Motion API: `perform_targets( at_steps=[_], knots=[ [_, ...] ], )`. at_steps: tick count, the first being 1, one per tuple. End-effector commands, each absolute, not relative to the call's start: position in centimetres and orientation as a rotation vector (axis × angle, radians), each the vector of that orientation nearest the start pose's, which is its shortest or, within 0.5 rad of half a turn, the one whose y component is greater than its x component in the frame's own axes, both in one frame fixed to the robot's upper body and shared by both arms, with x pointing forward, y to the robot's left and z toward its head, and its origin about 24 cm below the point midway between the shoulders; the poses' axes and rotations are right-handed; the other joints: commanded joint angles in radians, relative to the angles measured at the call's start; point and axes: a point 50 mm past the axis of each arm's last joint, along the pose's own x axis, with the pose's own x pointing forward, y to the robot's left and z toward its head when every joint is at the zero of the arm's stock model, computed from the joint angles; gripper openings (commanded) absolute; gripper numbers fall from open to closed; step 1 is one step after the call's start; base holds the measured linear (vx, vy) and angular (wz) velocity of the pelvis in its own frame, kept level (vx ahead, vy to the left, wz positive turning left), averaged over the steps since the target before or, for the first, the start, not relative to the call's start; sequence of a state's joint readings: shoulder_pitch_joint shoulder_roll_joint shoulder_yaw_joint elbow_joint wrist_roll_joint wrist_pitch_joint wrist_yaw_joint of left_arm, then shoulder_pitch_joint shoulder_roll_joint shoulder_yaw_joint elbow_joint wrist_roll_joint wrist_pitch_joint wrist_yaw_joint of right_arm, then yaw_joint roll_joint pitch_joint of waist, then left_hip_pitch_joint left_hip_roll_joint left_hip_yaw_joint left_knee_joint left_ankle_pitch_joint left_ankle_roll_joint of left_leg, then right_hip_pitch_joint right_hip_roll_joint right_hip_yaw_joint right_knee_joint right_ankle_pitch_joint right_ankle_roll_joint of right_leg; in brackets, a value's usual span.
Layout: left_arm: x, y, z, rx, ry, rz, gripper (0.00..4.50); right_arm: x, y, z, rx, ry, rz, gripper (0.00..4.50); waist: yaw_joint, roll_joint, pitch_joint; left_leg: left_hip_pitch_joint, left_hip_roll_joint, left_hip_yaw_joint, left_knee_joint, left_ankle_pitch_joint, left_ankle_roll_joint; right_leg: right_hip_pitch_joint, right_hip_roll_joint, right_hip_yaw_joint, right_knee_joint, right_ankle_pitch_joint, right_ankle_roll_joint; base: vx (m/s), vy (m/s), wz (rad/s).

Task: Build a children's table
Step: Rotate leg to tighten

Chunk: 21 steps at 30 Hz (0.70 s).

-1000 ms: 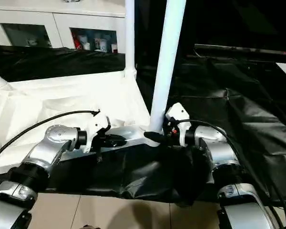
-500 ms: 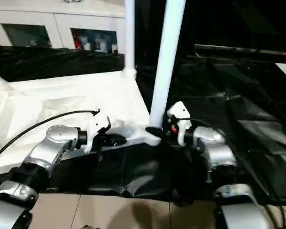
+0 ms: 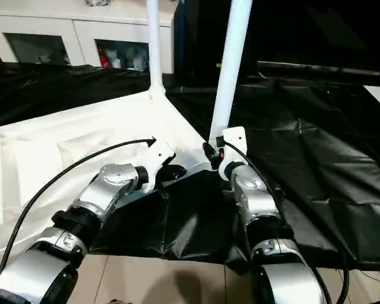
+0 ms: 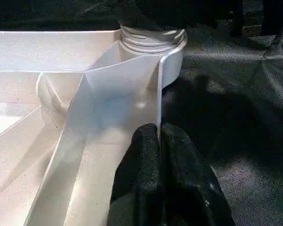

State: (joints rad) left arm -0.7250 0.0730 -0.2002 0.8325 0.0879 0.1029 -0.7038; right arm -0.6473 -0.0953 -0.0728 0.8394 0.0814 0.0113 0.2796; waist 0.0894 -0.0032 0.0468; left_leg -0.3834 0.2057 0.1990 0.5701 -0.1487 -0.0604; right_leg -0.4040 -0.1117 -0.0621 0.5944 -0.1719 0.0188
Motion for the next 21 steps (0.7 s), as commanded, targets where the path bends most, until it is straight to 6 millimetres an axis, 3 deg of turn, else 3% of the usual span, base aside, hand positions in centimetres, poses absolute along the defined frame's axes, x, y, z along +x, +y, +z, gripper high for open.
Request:
perform_targets(
  at_steps=[1,2,8,14,21],
  knots=[
    [34.7,5.7,5.1,0.260,0.304,-0.970,0.00,35.1,-11.1,2.8,0.075,0.283,0.420,2.34,-0.001,-0.012,-0.062,0.019,0.017,-0.012,-0.070,-0.346,0.006,0.033,-0.031,0.027,-0.084,-0.341,-0.165,0.000,0.000,0.00],
    [34.6,5.8,5.1,0.262,0.302,-0.975,0.00,35.2,-11.1,2.9,0.074,0.279,0.428,2.69,-0.002,-0.012,-0.062,0.020,0.017,-0.012,-0.071,-0.349,0.007,0.033,-0.031,0.027,-0.084,-0.343,-0.164,0.000,0.000,0.00],
    [34.4,6.9,5.0,0.252,0.298,-1.025,0.00,35.6,-11.9,4.1,0.040,0.252,0.518,3.14,-0.001,-0.016,-0.064,0.013,0.017,-0.011,-0.069,-0.312,0.023,0.039,-0.032,0.028,-0.077,-0.297,-0.177,0.000,0.000,0.00],
    [33.6,9.0,4.9,0.253,0.299,-1.133,0.00,34.9,-14.2,5.5,-0.046,0.244,0.808,3.14,0.004,-0.016,-0.066,0.015,0.021,-0.008,-0.063,-0.278,0.047,0.042,-0.031,0.026,-0.070,-0.243,-0.206,0.000,0.000,0.00],
    [32.6,10.3,5.2,0.221,0.288,-1.243,0.00,33.9,-15.8,6.2,-0.079,0.263,0.994,3.14,0.011,-0.018,-0.068,0.012,0.025,-0.004,-0.057,-0.222,0.073,0.046,-0.029,0.025,-0.054,-0.152,-0.252,0.000,0.000,0.00]
  ],
)
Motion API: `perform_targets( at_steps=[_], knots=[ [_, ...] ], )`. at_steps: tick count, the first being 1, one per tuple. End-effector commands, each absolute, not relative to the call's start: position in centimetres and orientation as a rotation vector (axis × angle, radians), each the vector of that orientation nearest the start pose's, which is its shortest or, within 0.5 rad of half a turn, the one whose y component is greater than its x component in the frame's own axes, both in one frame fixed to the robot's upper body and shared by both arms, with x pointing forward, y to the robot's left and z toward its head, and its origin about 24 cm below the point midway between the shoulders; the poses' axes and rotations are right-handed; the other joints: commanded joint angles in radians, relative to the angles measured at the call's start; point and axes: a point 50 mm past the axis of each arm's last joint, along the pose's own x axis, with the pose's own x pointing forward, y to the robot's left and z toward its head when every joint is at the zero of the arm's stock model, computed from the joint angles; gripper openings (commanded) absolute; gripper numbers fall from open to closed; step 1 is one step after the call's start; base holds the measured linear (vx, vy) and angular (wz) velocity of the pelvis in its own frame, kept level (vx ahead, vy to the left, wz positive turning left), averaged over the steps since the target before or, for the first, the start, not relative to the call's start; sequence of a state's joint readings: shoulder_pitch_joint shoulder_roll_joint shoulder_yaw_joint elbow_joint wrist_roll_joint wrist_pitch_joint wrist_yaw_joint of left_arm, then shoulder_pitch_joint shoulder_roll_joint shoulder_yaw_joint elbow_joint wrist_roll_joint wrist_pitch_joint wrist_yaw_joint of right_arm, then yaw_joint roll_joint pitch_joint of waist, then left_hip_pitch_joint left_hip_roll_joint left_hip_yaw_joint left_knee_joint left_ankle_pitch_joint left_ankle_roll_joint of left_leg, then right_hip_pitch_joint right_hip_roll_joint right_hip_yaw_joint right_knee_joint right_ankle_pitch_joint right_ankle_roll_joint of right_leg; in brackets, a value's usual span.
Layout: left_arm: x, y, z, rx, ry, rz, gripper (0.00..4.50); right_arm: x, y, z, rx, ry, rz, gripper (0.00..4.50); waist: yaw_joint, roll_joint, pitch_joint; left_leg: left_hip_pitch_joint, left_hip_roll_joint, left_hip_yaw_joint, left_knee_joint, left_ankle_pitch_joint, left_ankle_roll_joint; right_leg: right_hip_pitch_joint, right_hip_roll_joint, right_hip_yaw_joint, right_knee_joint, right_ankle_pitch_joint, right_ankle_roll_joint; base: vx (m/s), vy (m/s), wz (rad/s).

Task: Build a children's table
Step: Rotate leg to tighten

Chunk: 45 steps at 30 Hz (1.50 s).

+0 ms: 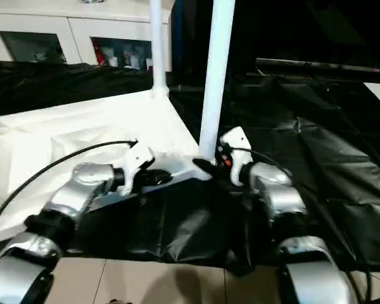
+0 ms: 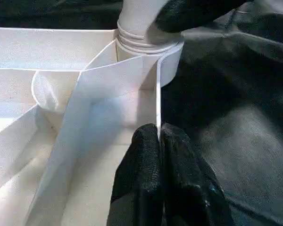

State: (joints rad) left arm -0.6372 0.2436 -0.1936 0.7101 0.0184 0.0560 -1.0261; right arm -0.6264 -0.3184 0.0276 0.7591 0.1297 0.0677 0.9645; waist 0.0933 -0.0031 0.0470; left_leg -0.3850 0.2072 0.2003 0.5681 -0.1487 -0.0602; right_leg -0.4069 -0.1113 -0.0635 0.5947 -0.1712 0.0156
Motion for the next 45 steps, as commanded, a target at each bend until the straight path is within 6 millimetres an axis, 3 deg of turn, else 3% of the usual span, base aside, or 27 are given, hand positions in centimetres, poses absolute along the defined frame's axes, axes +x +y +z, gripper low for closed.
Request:
perform_targets(
  at_steps=[1,2,6,14,18,22,26,27,30,32,37,39,42,45],
  knots=[
    [32.5,10.5,5.1,0.221,0.291,-1.243,0.00,33.8,-15.9,6.3,-0.079,0.263,1.006,3.14,0.007,-0.024,-0.067,0.015,0.023,-0.003,-0.054,-0.225,0.076,0.047,-0.029,0.027,-0.056,-0.162,-0.251,0.000,0.000,0.00],
    [32.5,10.7,5.1,0.222,0.292,-1.242,0.00,33.8,-16.0,6.3,-0.078,0.265,1.017,2.98,0.008,-0.020,-0.067,0.016,0.024,-0.004,-0.055,-0.232,0.073,0.046,-0.031,0.027,-0.057,-0.183,-0.250,0.000,0.000,0.00],
    [32.2,11.0,5.0,0.221,0.301,-1.250,0.00,33.7,-16.2,6.2,-0.082,0.273,1.038,2.78,0.011,-0.021,-0.065,0.019,0.025,-0.004,-0.058,-0.253,0.055,0.043,-0.033,0.028,-0.061,-0.237,-0.234,0.000,0.000,0.00],
    [31.9,11.1,4.9,0.215,0.308,-1.264,0.00,33.4,-15.9,5.8,-0.071,0.286,1.053,2.05,0.013,-0.021,-0.067,0.018,0.023,-0.004,-0.056,-0.231,0.056,0.044,-0.031,0.029,-0.058,-0.205,-0.233,0.000,0.000,0.00],
    [32.1,11.0,5.0,0.219,0.308,-1.250,0.00,33.2,-15.9,5.3,-0.067,0.297,1.033,1.98,0.012,-0.019,-0.066,0.018,0.023,-0.004,-0.056,-0.235,0.055,0.044,-0.031,0.029,-0.059,-0.211,-0.232,0.000,0.000,0.00],
    [33.0,10.5,5.0,0.231,0.312,-1.163,0.00,33.5,-15.9,3.9,-0.058,0.303,0.843,1.97,0.009,-0.018,-0.064,0.020,0.022,-0.005,-0.059,-0.254,0.043,0.041,-0.032,0.030,-0.063,-0.238,-0.224,0.000,0.000,0.00],
    [34.2,9.5,5.0,0.248,0.325,-1.026,0.00,34.0,-15.2,2.9,-0.010,0.312,0.634,1.95,-0.003,-0.017,-0.061,0.026,0.019,-0.011,-0.067,-0.320,0.001,0.034,-0.033,0.031,-0.077,-0.354,-0.185,0.000,0.000,0.00],
    [34.6,9.1,5.1,0.246,0.325,-0.982,0.00,34.1,-15.0,2.6,0.009,0.320,0.575,1.95,-0.004,-0.012,-0.061,0.025,0.019,-0.012,-0.068,-0.326,-0.004,0.035,-0.034,0.031,-0.079,-0.361,-0.178,0.000,0.000,0.00],
    [35.0,8.5,5.1,0.241,0.326,-0.938,0.00,34.3,-14.6,2.2,0.037,0.332,0.494,1.95,-0.005,-0.016,-0.061,0.025,0.017,-0.013,-0.068,-0.343,-0.003,0.033,-0.034,0.030,-0.084,-0.378,-0.167,0.000,0.000,0.00],
    [35.2,6.7,5.4,0.258,0.311,-0.924,0.00,34.6,-13.4,1.8,0.124,0.352,0.346,1.95,-0.006,-0.012,-0.060,0.027,0.017,-0.012,-0.068,-0.347,-0.004,0.029,-0.033,0.032,-0.086,-0.375,-0.167,0.000,0.000,0.00],
    [35.1,5.6,5.6,0.294,0.269,-0.979,0.00,35.0,-12.6,2.1,0.127,0.323,0.294,1.95,-0.006,-0.010,-0.062,0.025,0.016,-0.014,-0.070,-0.357,-0.010,0.032,-0.032,0.030,-0.087,-0.359,-0.156,0.000,0.000,0.00],
    [34.9,5.4,5.6,0.310,0.244,-1.008,0.00,35.1,-12.7,2.5,0.136,0.298,0.287,2.65,-0.005,-0.011,-0.063,0.023,0.016,-0.014,-0.070,-0.358,-0.006,0.033,-0.032,0.030,-0.086,-0.346,-0.155,0.000,0.000,0.00],
    [34.7,5.6,5.6,0.323,0.227,-1.045,0.00,35.3,-13.4,3.0,0.142,0.272,0.274,2.69,-0.005,-0.008,-0.064,0.024,0.017,-0.014,-0.071,-0.358,-0.004,0.034,-0.032,0.030,-0.084,-0.329,-0.162,0.000,0.000,0.00],
    [34.7,5.7,5.8,0.328,0.205,-1.061,0.00,35.4,-13.8,3.5,0.112,0.240,0.271,3.06,-0.003,-0.009,-0.065,0.023,0.017,-0.012,-0.069,-0.336,0.001,0.035,-0.032,0.030,-0.081,-0.291,-0.175,0.000,0.000,0.00]
  ],
)
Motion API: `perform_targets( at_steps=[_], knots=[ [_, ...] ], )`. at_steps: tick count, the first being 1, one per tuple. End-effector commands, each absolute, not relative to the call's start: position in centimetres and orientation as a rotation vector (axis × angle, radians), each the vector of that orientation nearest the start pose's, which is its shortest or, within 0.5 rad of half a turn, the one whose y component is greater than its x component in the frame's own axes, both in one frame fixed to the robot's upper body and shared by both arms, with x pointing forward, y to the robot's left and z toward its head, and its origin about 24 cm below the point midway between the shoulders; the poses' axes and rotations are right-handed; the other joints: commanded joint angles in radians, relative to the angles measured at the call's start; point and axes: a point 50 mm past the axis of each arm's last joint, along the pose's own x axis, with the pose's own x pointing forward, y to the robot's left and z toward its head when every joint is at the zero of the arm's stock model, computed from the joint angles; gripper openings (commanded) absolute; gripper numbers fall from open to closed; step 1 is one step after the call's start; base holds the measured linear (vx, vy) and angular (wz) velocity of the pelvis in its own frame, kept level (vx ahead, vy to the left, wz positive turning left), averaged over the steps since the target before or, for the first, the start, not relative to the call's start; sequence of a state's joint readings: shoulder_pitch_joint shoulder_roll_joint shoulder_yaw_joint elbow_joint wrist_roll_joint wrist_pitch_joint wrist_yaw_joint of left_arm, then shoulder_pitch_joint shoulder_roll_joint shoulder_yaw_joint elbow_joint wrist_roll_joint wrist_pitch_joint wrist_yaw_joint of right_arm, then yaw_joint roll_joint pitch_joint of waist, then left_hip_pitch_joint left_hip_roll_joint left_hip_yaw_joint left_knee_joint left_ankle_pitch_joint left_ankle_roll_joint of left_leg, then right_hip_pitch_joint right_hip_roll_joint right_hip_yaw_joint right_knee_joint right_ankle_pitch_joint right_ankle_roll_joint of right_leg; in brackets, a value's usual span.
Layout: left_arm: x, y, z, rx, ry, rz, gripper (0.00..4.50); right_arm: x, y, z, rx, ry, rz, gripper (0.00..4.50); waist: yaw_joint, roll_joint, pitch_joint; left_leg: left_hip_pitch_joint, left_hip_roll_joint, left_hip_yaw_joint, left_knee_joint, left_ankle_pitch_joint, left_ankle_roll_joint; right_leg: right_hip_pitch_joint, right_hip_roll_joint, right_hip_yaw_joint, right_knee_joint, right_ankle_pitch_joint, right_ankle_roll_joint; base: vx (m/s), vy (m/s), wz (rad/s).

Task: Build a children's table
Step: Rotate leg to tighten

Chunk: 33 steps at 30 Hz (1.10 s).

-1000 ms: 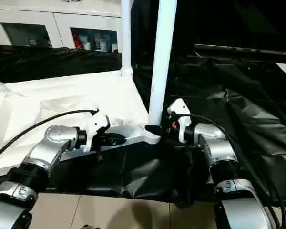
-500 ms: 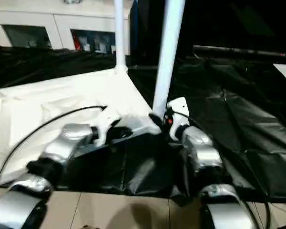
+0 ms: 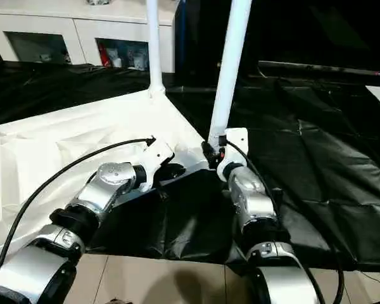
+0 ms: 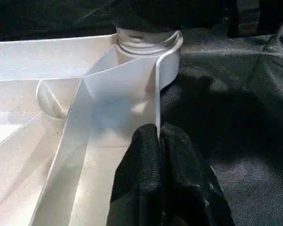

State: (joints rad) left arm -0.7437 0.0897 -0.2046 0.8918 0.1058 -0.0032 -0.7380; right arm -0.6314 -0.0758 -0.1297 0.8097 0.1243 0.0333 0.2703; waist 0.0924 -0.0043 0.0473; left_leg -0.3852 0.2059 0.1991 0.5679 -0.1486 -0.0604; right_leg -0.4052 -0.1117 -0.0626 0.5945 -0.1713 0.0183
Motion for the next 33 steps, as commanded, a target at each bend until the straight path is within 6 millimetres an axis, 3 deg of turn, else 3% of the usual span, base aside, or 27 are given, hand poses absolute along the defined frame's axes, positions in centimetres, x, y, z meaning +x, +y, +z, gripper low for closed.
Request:
perform_targets(
  at_steps=[1,4,6,7,10,11,13,15,19,20,23,24,25,26,27,28,30,33],
  knots=[
    [34.7,5.6,6.0,0.330,0.183,-1.065,0.00,35.4,-14.1,3.8,0.087,0.222,0.285,3.11,0.000,-0.008,-0.065,0.024,0.018,-0.009,-0.068,-0.327,0.005,0.034,-0.031,0.030,-0.079,-0.276,-0.182,0.000,0.000,0.00],
    [34.8,5.7,6.4,0.334,0.128,-1.053,0.00,35.2,-14.7,4.4,0.062,0.188,0.329,3.16,0.007,-0.013,-0.067,0.020,0.018,-0.008,-0.065,-0.299,0.021,0.039,-0.032,0.030,-0.077,-0.255,-0.179,0.000,0.000,0.00],
    [35.0,5.9,7.1,0.287,0.099,-1.052,0.00,34.4,-15.6,5.0,0.034,0.170,0.447,3.16,0.014,-0.014,-0.071,0.016,0.018,-0.007,-0.060,-0.248,0.040,0.045,-0.030,0.029,-0.068,-0.192,-0.182,0.000,0.000,0.00],
    [35.0,5.9,7.1,0.283,0.098,-1.055,0.42,34.3,-15.7,5.0,0.032,0.169,0.459,3.18,0.024,-0.013,-0.072,0.018,0.020,-0.006,-0.056,-0.219,0.054,0.044,-0.030,0.030,-0.063,-0.142,-0.192,0.000,0.000,0.00],
    [34.9,6.3,7.7,0.263,0.070,-1.076,0.49,33.2,-16.6,5.4,0.016,0.164,0.559,3.20,0.020,-0.011,-0.073,0.008,0.021,-0.009,-0.055,-0.184,0.073,0.049,-0.030,0.026,-0.050,-0.071,-0.225,0.000,0.000,0.00],
    [34.9,6.9,8.2,0.244,0.045,-1.072,0.68,32.3,-17.3,5.8,0.009,0.158,0.638,3.20,0.027,-0.011,-0.075,0.016,0.025,-0.008,-0.051,-0.190,0.086,0.052,-0.030,0.027,-0.050,-0.047,-0.233,0.000,0.000,0.00],
    [34.8,7.8,8.7,0.235,0.030,-1.066,0.89,31.4,-17.6,6.1,-0.007,0.159,0.710,3.20,0.025,-0.013,-0.074,0.008,0.022,-0.007,-0.048,-0.164,0.107,0.055,-0.026,0.025,-0.043,0.002,-0.246,0.000,0.000,0.00],
    [34.6,8.6,8.9,0.235,0.024,-1.067,0.96,31.0,-17.7,6.2,-0.021,0.164,0.750,3.20,0.020,-0.011,-0.073,0.008,0.020,-0.005,-0.047,-0.169,0.111,0.053,-0.028,0.024,-0.046,-0.022,-0.248,0.000,0.000,0.00],
    [33.5,10.8,9.4,0.228,0.051,-1.108,1.39,30.2,-17.1,6.5,-0.007,0.170,0.846,3.20,0.013,-0.006,-0.067,0.010,0.025,-0.006,-0.053,-0.224,0.082,0.046,-0.028,0.026,-0.054,-0.143,-0.245,0.000,0.000,0.00],
    [33.0,11.4,9.4,0.229,0.074,-1.129,1.37,30.1,-16.7,6.5,0.004,0.172,0.871,3.20,0.010,-0.004,-0.065,0.017,0.029,-0.007,-0.058,-0.268,0.052,0.041,-0.028,0.028,-0.058,-0.198,-0.234,0.000,0.000,0.00],
    [31.5,12.9,9.1,0.239,0.138,-1.175,1.69,29.8,-15.2,6.4,0.013,0.178,0.921,3.20,0.004,-0.001,-0.061,0.014,0.032,-0.012,-0.068,-0.293,0.027,0.038,-0.028,0.029,-0.058,-0.228,-0.223,0.000,0.000,0.00],
    [30.3,13.9,8.9,0.243,0.188,-1.203,1.81,29.8,-14.3,6.2,0.016,0.175,0.927,3.20,0.000,-0.002,-0.058,0.020,0.027,-0.009,-0.069,-0.332,0.012,0.030,-0.023,0.029,-0.066,-0.273,-0.207,0.000,0.000,0.00],
    [28.7,15.1,8.6,0.246,0.263,-1.228,1.81,30.1,-13.0,5.9,0.024,0.171,0.912,3.20,-0.002,0.003,-0.061,0.021,0.032,-0.013,-0.073,-0.337,-0.004,0.031,-0.028,0.032,-0.059,-0.266,-0.209,0.000,0.000,0.00],
    [27.9,15.8,8.4,0.244,0.301,-1.224,1.81,30.4,-12.2,5.7,0.032,0.163,0.891,3.20,-0.012,-0.006,-0.057,0.010,0.029,-0.015,-0.079,-0.340,-0.011,0.032,-0.025,0.030,-0.056,-0.280,-0.202,0.000,0.000,0.00],
    [27.3,16.3,8.2,0.248,0.333,-1.216,1.78,30.7,-11.5,5.6,0.041,0.158,0.865,3.20,-0.013,-0.002,-0.056,0.013,0.027,-0.015,-0.080,-0.352,-0.014,0.029,-0.022,0.030,-0.060,-0.304,-0.194,0.000,0.000,0.00],
    [27.3,16.3,8.2,0.248,0.333,-1.216,1.78,30.7,-11.5,5.6,0.041,0.158,0.865,3.20,-0.010,0.003,-0.057,0.030,0.028,-0.011,-0.076,-0.370,-0.024,0.017,-0.023,0.035,-0.066,-0.320,-0.193,0.000,0.000,0.00],
    [26.3,17.3,8.0,0.255,0.386,-1.194,2.13,31.2,-10.3,5.4,0.083,0.158,0.824,3.20,-0.008,0.001,-0.056,0.032,0.027,-0.009,-0.078,-0.375,-0.036,0.015,-0.020,0.037,-0.066,-0.310,-0.193,0.000,0.000,0.00],
    [25.2,19.3,6.9,0.291,0.476,-1.092,2.13,33.0,-8.8,5.3,0.142,0.151,0.685,3.20,-0.008,0.002,-0.054,0.031,0.027,-0.013,-0.081,-0.392,-0.056,0.015,-0.023,0.039,-0.063,-0.324,-0.178,0.000,0.000,0.00]
  ],
)
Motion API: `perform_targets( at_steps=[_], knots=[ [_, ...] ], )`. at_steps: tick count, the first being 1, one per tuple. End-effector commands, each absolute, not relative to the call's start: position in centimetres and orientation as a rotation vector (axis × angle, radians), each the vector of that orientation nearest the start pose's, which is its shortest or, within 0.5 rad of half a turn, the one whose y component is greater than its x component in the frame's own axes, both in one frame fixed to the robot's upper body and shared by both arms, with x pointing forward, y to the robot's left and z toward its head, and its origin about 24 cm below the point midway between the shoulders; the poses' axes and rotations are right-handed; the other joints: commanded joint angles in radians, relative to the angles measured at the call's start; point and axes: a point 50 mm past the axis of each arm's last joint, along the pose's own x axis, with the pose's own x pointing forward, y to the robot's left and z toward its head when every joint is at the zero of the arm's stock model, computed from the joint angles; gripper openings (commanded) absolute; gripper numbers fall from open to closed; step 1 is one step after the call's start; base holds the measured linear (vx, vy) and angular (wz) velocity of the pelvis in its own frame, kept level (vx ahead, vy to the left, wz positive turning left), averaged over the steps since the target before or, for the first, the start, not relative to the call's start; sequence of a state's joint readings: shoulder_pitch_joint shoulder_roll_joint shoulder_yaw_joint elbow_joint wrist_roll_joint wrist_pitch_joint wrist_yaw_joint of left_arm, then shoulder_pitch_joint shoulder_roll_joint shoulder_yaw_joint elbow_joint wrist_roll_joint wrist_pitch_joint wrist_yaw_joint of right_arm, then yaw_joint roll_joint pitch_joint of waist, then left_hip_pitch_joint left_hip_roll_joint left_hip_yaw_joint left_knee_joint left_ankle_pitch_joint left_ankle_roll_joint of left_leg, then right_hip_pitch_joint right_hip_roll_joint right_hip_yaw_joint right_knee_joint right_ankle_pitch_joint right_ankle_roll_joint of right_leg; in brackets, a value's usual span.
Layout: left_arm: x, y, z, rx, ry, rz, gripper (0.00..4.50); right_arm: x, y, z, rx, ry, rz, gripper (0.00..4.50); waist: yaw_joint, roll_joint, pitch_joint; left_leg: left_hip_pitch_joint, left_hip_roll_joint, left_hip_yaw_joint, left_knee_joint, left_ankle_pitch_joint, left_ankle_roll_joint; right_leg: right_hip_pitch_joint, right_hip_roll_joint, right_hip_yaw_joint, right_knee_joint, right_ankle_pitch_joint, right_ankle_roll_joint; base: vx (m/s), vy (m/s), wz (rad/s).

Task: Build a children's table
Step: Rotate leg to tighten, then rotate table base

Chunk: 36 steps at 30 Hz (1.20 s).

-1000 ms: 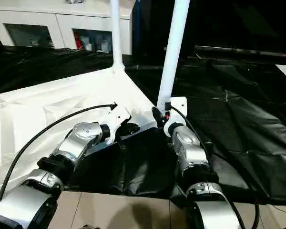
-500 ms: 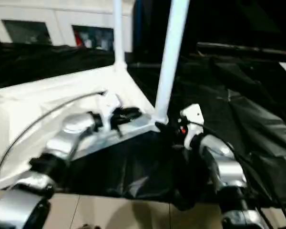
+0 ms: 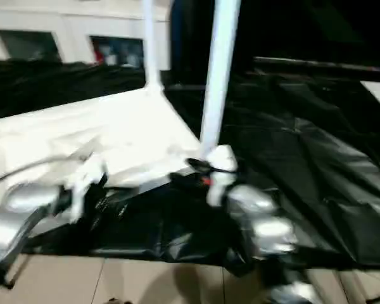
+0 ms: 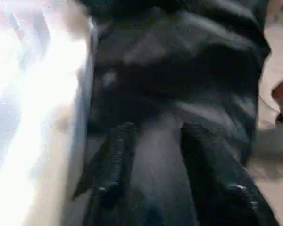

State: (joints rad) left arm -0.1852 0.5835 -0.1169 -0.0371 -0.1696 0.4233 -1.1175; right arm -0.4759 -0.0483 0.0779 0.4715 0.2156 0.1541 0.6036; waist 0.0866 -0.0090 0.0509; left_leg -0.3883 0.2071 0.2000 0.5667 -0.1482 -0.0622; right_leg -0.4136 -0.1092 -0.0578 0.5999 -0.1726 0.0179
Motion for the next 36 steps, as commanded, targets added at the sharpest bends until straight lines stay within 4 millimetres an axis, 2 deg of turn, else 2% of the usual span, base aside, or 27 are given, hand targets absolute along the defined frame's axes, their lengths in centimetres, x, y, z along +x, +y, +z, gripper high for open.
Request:
perform_targets(
  at_steps=[1,2,3,5,8,11,13,14,16,17,18,21,23,25,27,29,30,31,33,34,35,36],
  knots=[
    [25.1,19.5,6.8,0.291,0.478,-1.075,2.25,33.3,-8.8,5.3,0.148,0.151,0.666,3.20,-0.008,0.008,-0.055,0.032,0.024,-0.014,-0.082,-0.398,-0.056,0.021,-0.026,0.035,-0.070,-0.338,-0.176,0.000,0.000,0.00],
    [25.1,19.8,6.6,0.301,0.479,-1.039,2.57,33.8,-8.8,5.4,0.155,0.151,0.629,3.20,-0.005,0.010,-0.058,0.034,0.022,-0.015,-0.081,-0.392,-0.064,0.024,-0.024,0.035,-0.072,-0.351,-0.152,0.000,0.000,0.00],
    [25.2,20.0,6.5,0.313,0.478,-1.016,2.57,34.1,-8.9,5.6,0.158,0.146,0.606,3.20,-0.005,0.011,-0.058,0.040,0.023,-0.012,-0.080,-0.395,-0.067,0.017,-0.023,0.037,-0.073,-0.337,-0.155,0.000,0.000,0.00],
    [25.4,20.4,6.4,0.333,0.475,-0.967,2.54,34.7,-9.2,5.8,0.176,0.140,0.553,3.20,-0.004,0.012,-0.059,0.038,0.020,-0.012,-0.078,-0.383,-0.067,0.022,-0.019,0.038,-0.069,-0.294,-0.158,0.000,0.000,0.00],
    [25.3,20.7,6.2,0.333,0.499,-0.925,3.04,36.1,-10.5,6.3,0.224,0.139,0.423,3.20,-0.006,0.009,-0.062,0.031,0.017,-0.013,-0.077,-0.369,-0.061,0.029,-0.020,0.038,-0.063,-0.272,-0.162,0.000,0.000,0.00],
    [25.5,20.7,6.2,0.345,0.496,-0.899,3.06,36.9,-11.8,6.6,0.240,0.126,0.321,3.20,-0.003,0.008,-0.062,0.036,0.016,-0.009,-0.073,-0.364,-0.056,0.025,-0.018,0.039,-0.065,-0.277,-0.159,0.000,0.000,0.00],
    [25.7,20.7,6.2,0.356,0.485,-0.874,3.40,37.4,-12.9,6.9,0.253,0.114,0.245,3.20,-0.001,0.007,-0.062,0.036,0.016,-0.008,-0.072,-0.365,-0.057,0.024,-0.016,0.038,-0.065,-0.280,-0.153,0.000,0.000,0.00],
    [26.0,20.7,6.1,0.367,0.476,-0.854,3.43,37.8,-14.1,7.1,0.256,0.107,0.177,3.20,0.000,0.007,-0.063,0.036,0.015,-0.009,-0.070,-0.363,-0.057,0.025,-0.017,0.039,-0.064,-0.282,-0.152,0.000,0.000,0.00],
    [26.0,20.7,6.1,0.367,0.476,-0.854,3.44,37.8,-14.1,7.1,0.256,0.107,0.177,3.20,0.001,0.006,-0.063,0.036,0.014,-0.008,-0.069,-0.362,-0.057,0.024,-0.015,0.041,-0.065,-0.281,-0.152,0.000,0.000,0.00],
    [26.4,20.6,6.0,0.385,0.461,-0.835,3.61,38.2,-15.8,7.5,0.236,0.091,0.095,3.20,0.002,0.007,-0.065,0.033,0.013,-0.009,-0.068,-0.352,-0.054,0.025,-0.014,0.043,-0.063,-0.272,-0.148,0.000,0.000,0.00],
    [26.5,20.5,6.0,0.393,0.455,-0.832,3.77,38.3,-16.4,7.6,0.230,0.087,0.074,3.20,0.001,0.007,-0.065,0.034,0.014,-0.009,-0.068,-0.353,-0.056,0.025,-0.013,0.042,-0.063,-0.272,-0.149,0.000,0.000,0.00],
    [27.0,20.0,6.1,0.401,0.421,-0.826,3.82,38.7,-18.6,8.4,0.193,0.068,0.021,3.20,0.010,0.008,-0.068,0.039,0.013,-0.005,-0.060,-0.348,-0.055,0.022,-0.008,0.045,-0.061,-0.245,-0.154,0.000,0.000,0.00],
    [27.4,19.6,6.5,0.392,0.378,-0.818,4.12,38.8,-20.2,8.8,0.165,0.058,-0.022,3.20,0.020,0.007,-0.071,0.038,0.012,-0.002,-0.054,-0.317,-0.047,0.022,-0.006,0.045,-0.056,-0.196,-0.166,0.000,0.000,0.00],
    [27.5,19.4,6.7,0.387,0.354,-0.814,4.21,38.9,-21.1,9.1,0.155,0.055,-0.048,3.20,0.023,0.004,-0.071,0.026,0.011,-0.004,-0.052,-0.293,-0.041,0.030,-0.008,0.043,-0.051,-0.178,-0.167,0.000,0.000,0.00],
    [27.5,19.3,6.8,0.385,0.342,-0.817,4.36,38.9,-21.6,9.2,0.148,0.054,-0.057,3.20,0.021,0.003,-0.072,0.021,0.010,-0.005,-0.050,-0.284,-0.039,0.033,-0.008,0.041,-0.048,-0.171,-0.165,0.000,0.000,0.00],
    [26.5,19.5,7.3,0.342,0.290,-0.848,4.45,38.7,-23.2,9.4,0.089,0.066,-0.067,3.20,0.013,0.000,-0.072,0.014,0.008,-0.008,-0.047,-0.290,-0.038,0.038,-0.009,0.038,-0.046,-0.180,-0.171,0.000,0.000,0.00],
    [25.7,19.6,7.5,0.310,0.264,-0.867,4.45,38.6,-23.8,9.4,0.068,0.076,-0.066,3.20,0.013,0.001,-0.072,0.015,0.009,-0.008,-0.047,-0.296,-0.038,0.037,-0.010,0.038,-0.047,-0.187,-0.174,0.000,0.000,0.00],
    [25.4,19.7,7.5,0.296,0.255,-0.875,4.45,38.6,-23.9,9.4,0.064,0.080,-0.060,3.20,0.006,-0.003,-0.070,0.009,0.008,-0.008,-0.047,-0.304,-0.032,0.040,-0.009,0.037,-0.049,-0.194,-0.176,0.000,0.000,0.00],
    [24.1,20.1,7.4,0.258,0.250,-0.900,4.45,38.5,-23.9,9.2,0.042,0.089,-0.015,3.20,-0.003,-0.004,-0.069,0.008,0.007,-0.008,-0.045,-0.320,-0.020,0.037,-0.008,0.037,-0.050,-0.216,-0.177,0.000,0.000,0.00],
    [23.5,20.4,7.2,0.251,0.254,-0.909,4.45,38.4,-23.7,9.0,0.035,0.094,0.011,3.20,-0.009,0.003,-0.068,0.004,0.007,-0.010,-0.048,-0.330,-0.014,0.038,-0.009,0.036,-0.052,-0.239,-0.176,0.000,0.000,0.00],
    [22.9,20.7,7.1,0.241,0.258,-0.916,4.45,38.3,-23.4,8.8,0.028,0.098,0.042,3.20,-0.017,-0.001,-0.067,0.002,0.009,-0.011,-0.048,-0.337,-0.009,0.038,-0.008,0.035,-0.055,-0.250,-0.174,0.000,0.000,0.00],
    [22.1,21.2,7.0,0.223,0.263,-0.917,4.45,38.1,-23.0,8.4,0.021,0.104,0.085,3.20,-0.018,0.000,-0.068,0.005,0.009,-0.011,-0.047,-0.345,-0.005,0.035,-0.008,0.035,-0.055,-0.254,-0.177,0.000,0.000,0.00]
  ],
)
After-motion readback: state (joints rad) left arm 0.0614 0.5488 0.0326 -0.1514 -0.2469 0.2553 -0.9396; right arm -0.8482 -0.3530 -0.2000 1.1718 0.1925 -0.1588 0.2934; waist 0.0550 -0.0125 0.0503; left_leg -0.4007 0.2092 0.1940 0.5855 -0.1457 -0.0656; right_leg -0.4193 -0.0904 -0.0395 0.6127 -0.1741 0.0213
